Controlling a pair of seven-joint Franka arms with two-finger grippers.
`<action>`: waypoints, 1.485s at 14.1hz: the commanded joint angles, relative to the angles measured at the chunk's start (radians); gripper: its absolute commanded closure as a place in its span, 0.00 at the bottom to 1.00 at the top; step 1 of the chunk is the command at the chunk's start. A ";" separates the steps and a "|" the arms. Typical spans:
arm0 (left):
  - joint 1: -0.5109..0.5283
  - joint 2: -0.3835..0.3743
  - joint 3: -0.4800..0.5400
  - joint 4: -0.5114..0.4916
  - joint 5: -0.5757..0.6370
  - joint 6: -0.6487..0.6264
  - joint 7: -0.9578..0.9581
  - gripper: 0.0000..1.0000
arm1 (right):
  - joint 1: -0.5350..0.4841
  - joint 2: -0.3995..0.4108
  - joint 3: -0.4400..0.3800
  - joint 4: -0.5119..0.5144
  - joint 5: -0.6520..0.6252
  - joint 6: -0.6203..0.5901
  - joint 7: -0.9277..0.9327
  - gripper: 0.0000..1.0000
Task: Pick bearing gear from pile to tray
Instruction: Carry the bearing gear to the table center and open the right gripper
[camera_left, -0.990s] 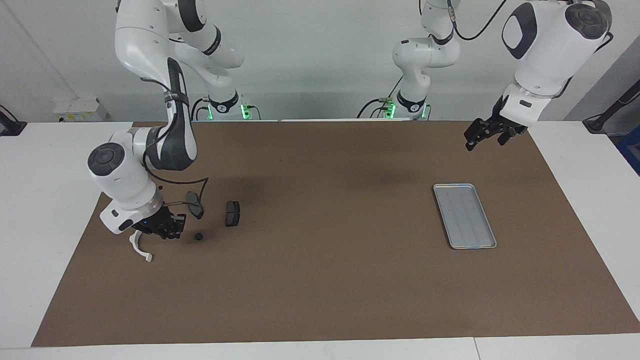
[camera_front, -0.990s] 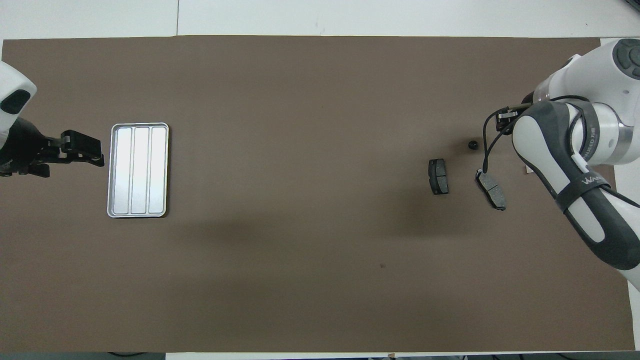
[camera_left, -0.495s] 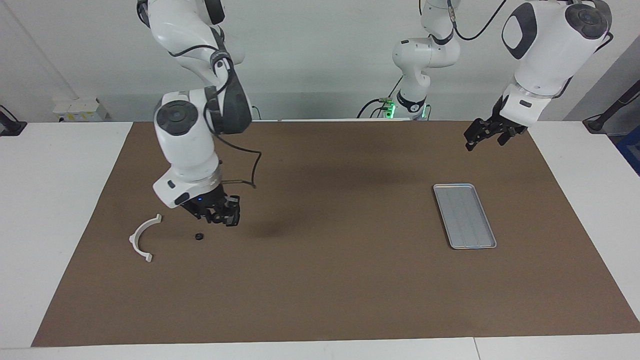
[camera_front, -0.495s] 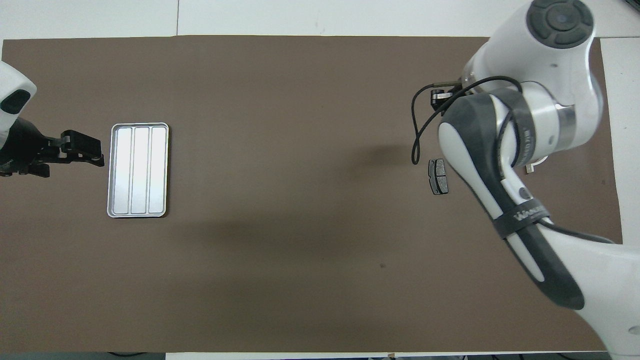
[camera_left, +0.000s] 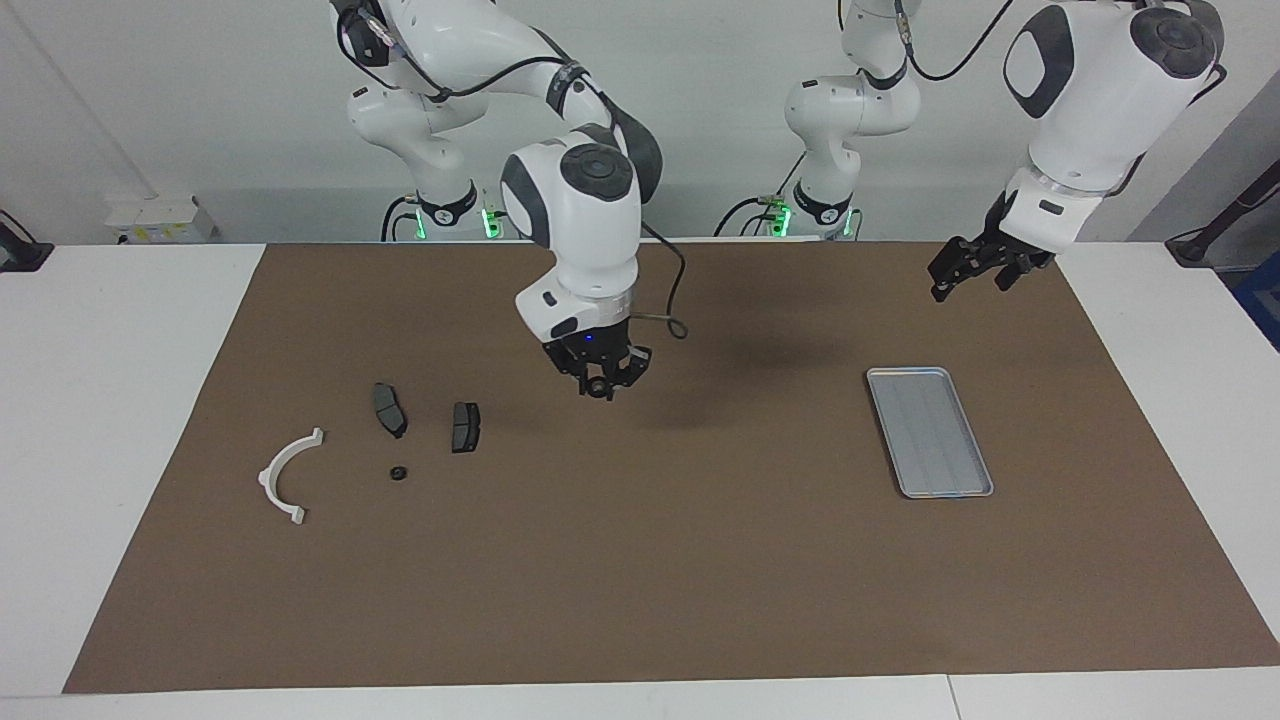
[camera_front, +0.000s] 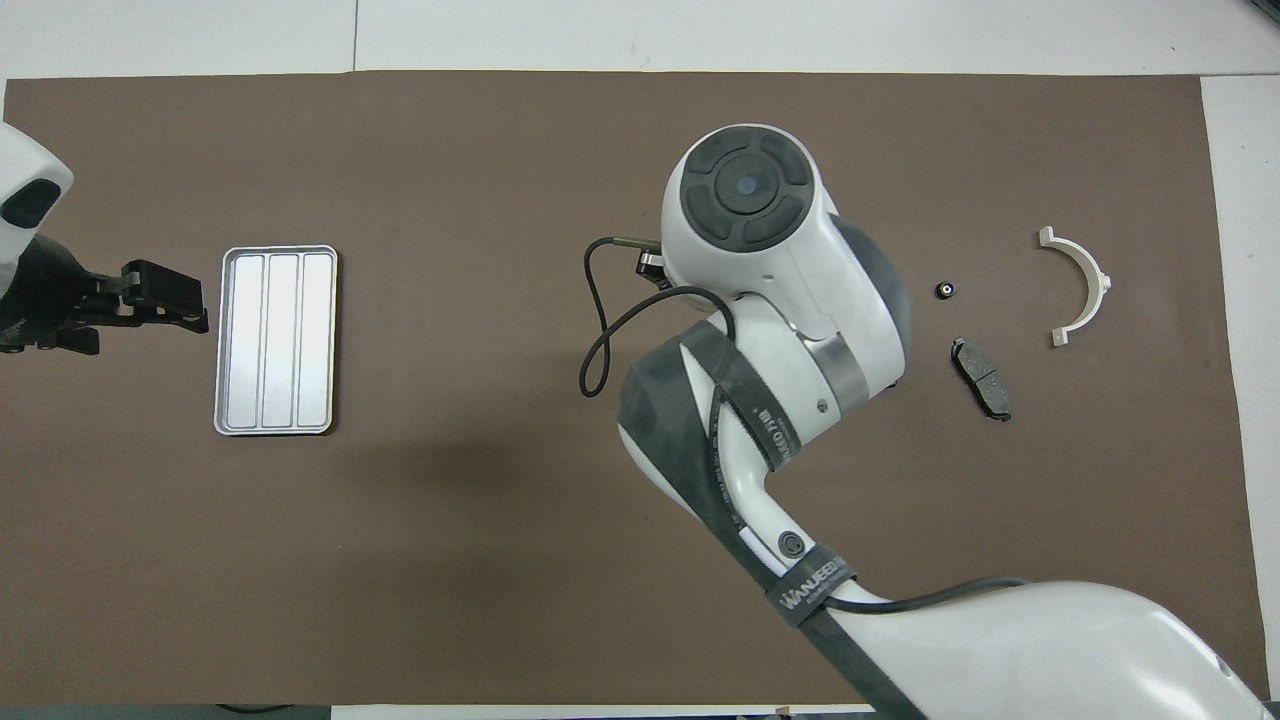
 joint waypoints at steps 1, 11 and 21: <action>0.005 -0.007 -0.004 0.004 0.013 0.000 0.006 0.00 | 0.011 0.015 0.003 -0.077 0.008 0.125 0.065 1.00; 0.005 -0.007 -0.004 0.004 0.013 0.000 0.006 0.00 | 0.045 0.076 0.003 -0.158 0.052 0.268 0.112 1.00; 0.005 -0.007 -0.004 0.002 0.013 0.000 0.006 0.00 | 0.031 0.072 0.003 -0.313 0.057 0.389 0.064 1.00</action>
